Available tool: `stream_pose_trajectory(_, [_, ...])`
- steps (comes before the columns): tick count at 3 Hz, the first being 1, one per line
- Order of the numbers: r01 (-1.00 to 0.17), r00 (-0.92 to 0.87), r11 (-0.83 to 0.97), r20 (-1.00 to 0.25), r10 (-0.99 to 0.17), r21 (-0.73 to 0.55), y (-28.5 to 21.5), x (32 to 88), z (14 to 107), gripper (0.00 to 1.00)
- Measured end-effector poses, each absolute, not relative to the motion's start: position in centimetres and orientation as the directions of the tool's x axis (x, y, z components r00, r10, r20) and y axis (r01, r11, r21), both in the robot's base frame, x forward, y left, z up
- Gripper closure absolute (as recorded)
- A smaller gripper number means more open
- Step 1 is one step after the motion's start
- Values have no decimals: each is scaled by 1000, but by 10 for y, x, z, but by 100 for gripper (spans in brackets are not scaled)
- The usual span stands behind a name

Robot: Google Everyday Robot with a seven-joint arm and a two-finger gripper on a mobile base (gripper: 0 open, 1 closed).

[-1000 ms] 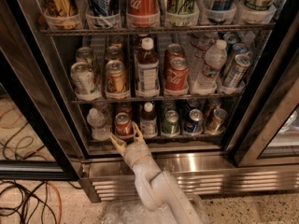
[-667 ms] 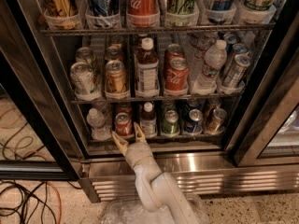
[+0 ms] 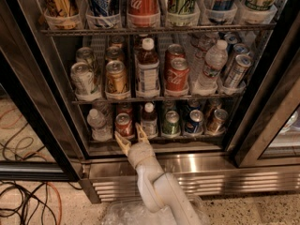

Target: Pick coke can from bottom shelf of fridge

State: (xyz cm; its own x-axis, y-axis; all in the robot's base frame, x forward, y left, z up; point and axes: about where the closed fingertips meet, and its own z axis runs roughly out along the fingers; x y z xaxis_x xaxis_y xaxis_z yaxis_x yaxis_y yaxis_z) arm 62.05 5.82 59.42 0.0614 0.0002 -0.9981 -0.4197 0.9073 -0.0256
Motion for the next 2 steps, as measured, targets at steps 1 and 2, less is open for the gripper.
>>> stream_pose_trajectory(1, [-437,55,898,-998,-17,-39,59,626,593,35])
stream_pose_trajectory(2, [-456,48,889,-998,-29,-48,63,633,592,36])
